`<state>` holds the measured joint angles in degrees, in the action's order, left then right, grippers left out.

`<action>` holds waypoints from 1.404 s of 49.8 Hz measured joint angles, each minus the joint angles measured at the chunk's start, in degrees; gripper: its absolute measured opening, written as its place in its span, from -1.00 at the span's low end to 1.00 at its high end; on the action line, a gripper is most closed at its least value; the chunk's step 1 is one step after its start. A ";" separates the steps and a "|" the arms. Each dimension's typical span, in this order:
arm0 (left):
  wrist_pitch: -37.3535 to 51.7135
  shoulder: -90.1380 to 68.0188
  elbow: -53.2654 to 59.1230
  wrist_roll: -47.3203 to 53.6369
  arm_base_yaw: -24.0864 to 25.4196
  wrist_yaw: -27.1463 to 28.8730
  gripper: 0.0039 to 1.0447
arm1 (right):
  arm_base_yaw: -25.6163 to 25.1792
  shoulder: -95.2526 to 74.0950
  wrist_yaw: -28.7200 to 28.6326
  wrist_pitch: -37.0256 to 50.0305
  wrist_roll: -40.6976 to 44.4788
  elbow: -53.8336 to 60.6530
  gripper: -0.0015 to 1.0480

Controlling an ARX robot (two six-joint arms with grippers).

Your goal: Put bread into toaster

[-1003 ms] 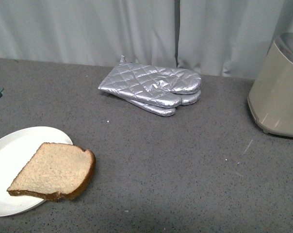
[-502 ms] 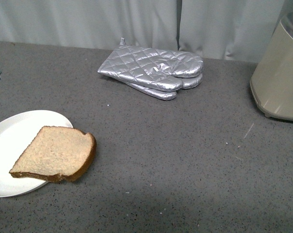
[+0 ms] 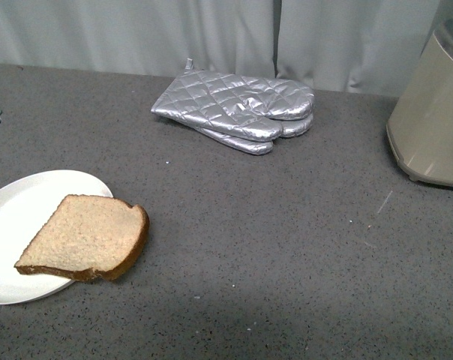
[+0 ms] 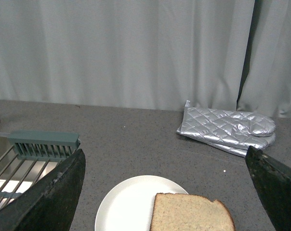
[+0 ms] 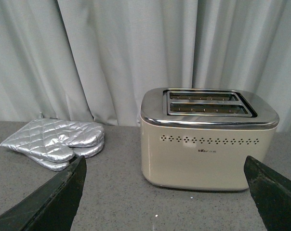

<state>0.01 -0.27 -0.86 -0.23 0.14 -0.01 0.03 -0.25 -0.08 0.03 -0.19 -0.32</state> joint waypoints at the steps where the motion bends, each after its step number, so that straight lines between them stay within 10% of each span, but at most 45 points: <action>1: 0.00 0.00 0.00 0.02 0.00 0.00 0.88 | 0.00 0.00 0.00 0.00 0.00 0.00 0.82; 41: 0.00 0.00 0.00 0.00 0.00 0.00 0.88 | 0.00 0.00 0.00 0.00 0.00 0.00 0.82; 51: -4.55 -16.74 -4.66 -30.18 11.52 -28.37 0.88 | -0.02 0.00 -0.07 0.00 0.00 0.00 0.82; 59: 17.00 -39.34 -8.44 -52.04 17.11 -35.54 0.88 | -0.02 0.00 0.00 0.00 0.00 0.00 0.82; 70: 34.93 -82.58 -24.35 -47.25 23.85 -42.10 0.88 | -0.02 0.00 0.00 0.00 0.00 0.00 0.82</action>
<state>34.94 -82.85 -25.21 -47.48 23.99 -42.11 0.01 -0.25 -0.08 0.03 -0.19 -0.32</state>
